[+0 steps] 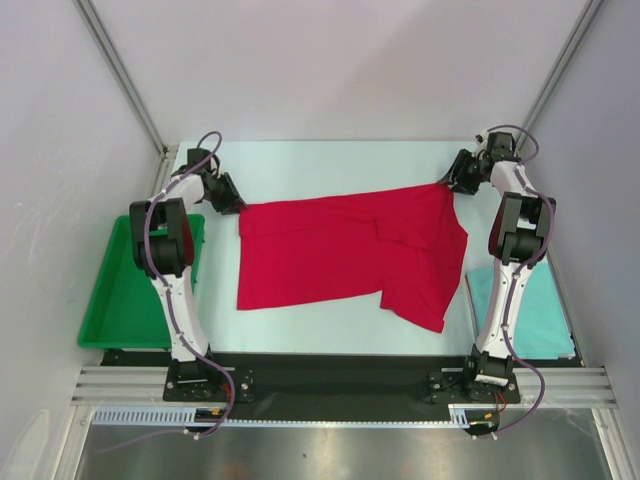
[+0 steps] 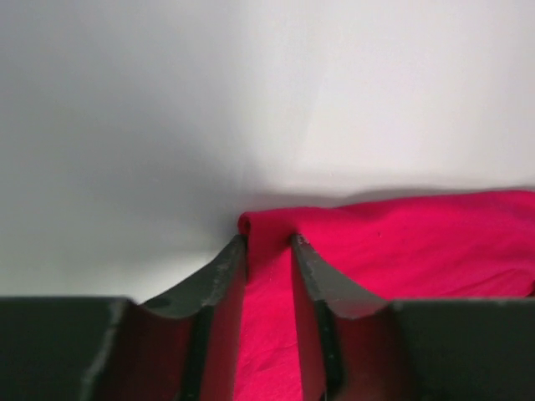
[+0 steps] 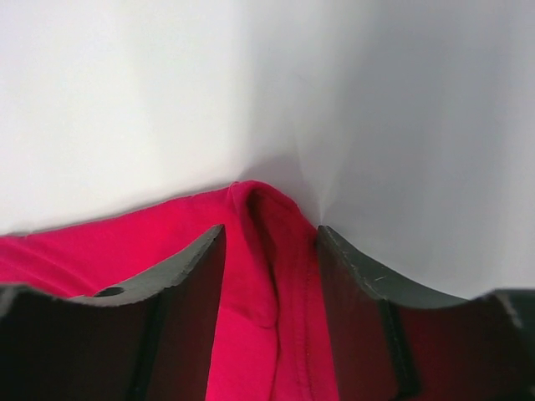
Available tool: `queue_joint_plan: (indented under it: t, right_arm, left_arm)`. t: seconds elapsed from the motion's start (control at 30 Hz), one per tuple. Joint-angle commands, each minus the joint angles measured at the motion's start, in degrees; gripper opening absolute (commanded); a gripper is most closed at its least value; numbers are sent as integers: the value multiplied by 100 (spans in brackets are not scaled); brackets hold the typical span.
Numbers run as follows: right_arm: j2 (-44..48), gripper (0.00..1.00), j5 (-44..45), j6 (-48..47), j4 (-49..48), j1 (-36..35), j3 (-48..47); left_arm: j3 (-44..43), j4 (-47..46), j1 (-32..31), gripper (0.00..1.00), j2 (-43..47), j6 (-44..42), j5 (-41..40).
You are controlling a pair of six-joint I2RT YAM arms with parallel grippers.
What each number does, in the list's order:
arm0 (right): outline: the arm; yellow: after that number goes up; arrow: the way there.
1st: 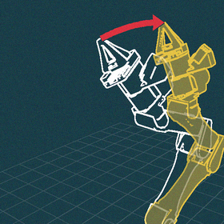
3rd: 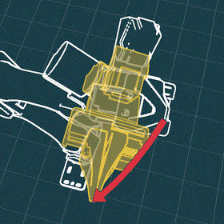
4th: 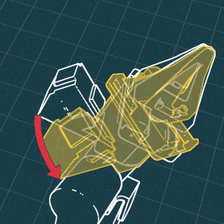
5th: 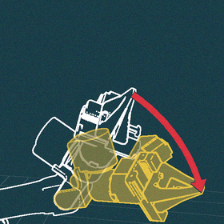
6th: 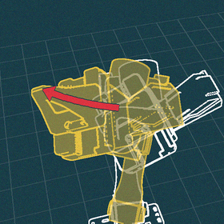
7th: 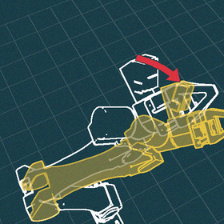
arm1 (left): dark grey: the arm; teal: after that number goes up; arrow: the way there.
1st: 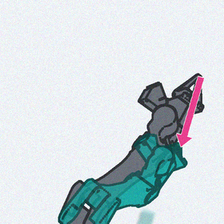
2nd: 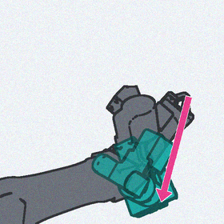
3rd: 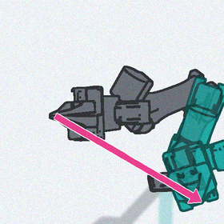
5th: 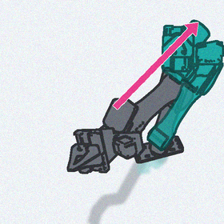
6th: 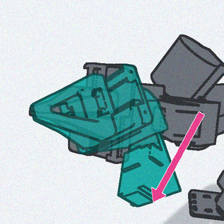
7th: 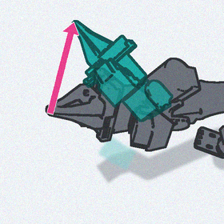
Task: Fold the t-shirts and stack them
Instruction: Fold the tshirt
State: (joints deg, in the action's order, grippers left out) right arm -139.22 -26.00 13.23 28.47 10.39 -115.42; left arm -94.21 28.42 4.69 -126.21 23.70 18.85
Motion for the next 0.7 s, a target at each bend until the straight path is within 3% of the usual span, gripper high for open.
queue_joint_plan:
  t: [0.0, 0.2, 0.33, 0.67]
  right_arm:
    - [-184, 51, -81, -32, 36, -29, -174]
    - [-185, 28, 393, 144, 18, -20, -192]
    - [-193, 2, 657, 460, -192, -2, -209]
    - [-403, 0, 877, 1155, -861, 7, -604]
  left_arm:
    - [-150, -39, 23, 30, -254, 3, 31]
    - [-282, -152, 58, 1, -342, 3, -162]
    - [-361, -407, 111, 0, -421, 47, -285]
    - [-966, -769, 269, 0, -851, 468, -417]
